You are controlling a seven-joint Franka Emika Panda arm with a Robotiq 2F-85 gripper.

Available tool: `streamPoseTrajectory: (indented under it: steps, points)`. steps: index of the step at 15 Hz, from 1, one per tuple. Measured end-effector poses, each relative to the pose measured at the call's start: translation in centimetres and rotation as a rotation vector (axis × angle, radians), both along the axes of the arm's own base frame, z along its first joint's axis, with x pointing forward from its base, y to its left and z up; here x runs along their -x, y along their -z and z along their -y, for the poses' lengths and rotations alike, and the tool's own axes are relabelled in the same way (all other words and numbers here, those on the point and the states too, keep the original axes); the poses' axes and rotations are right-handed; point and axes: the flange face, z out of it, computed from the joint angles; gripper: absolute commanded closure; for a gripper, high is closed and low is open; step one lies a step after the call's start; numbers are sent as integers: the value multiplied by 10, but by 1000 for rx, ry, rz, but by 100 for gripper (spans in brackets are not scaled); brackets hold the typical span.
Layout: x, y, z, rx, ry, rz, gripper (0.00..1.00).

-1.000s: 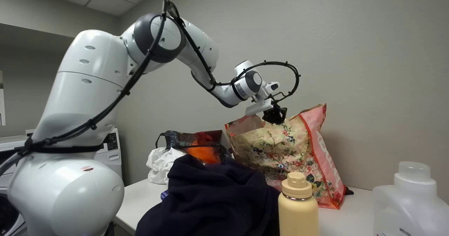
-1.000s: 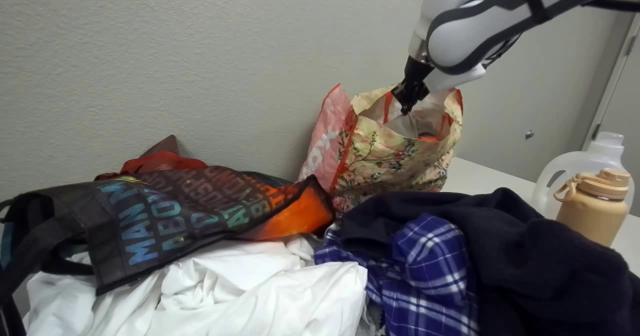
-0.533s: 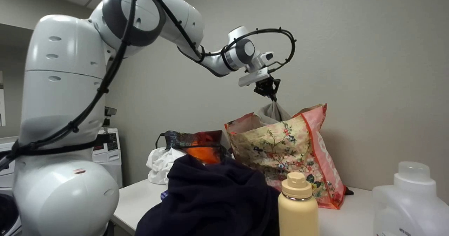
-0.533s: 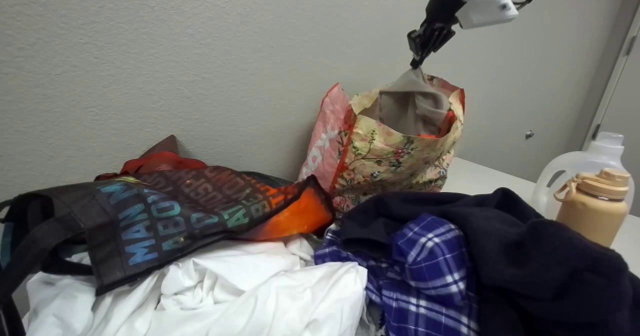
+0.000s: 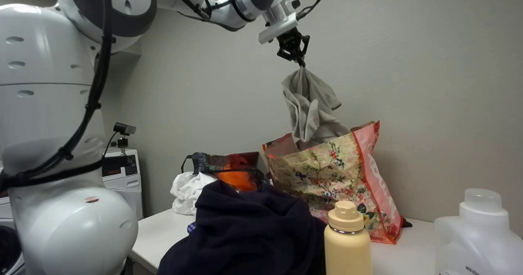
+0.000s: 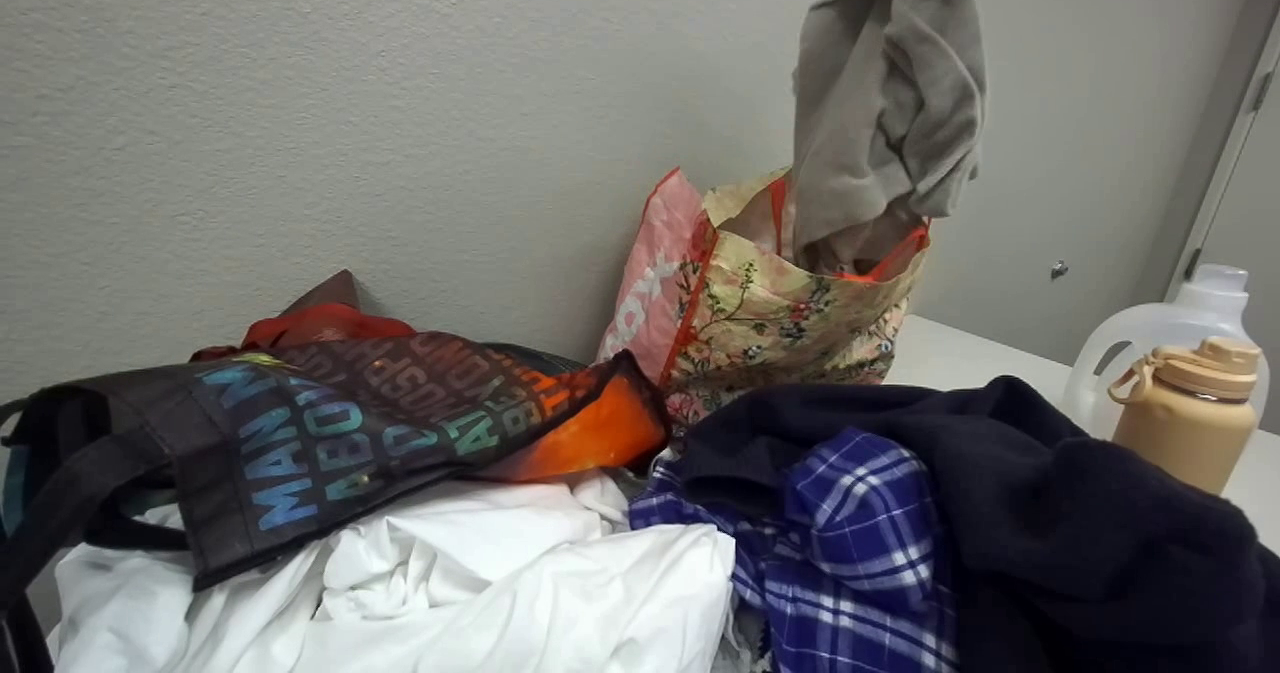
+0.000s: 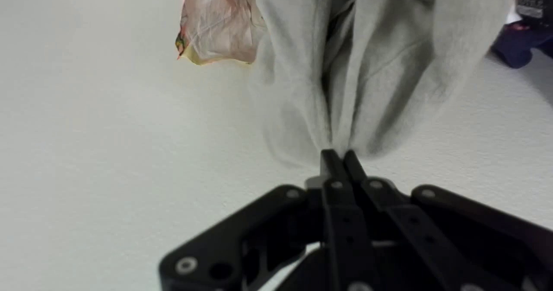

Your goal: Take the grey clothing out of the pink bag

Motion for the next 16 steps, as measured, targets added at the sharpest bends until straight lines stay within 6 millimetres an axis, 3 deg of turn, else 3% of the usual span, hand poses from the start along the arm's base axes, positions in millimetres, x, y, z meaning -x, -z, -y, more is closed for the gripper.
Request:
streamPoseTrajectory:
  steps: [5,10,13,16]
  points:
    - [89,-87,8,2,15,-75,98]
    - [189,-165,14,-12,40,16,98]
    - [232,-186,12,-27,40,17,98]
    - [255,-196,8,-28,7,21,98]
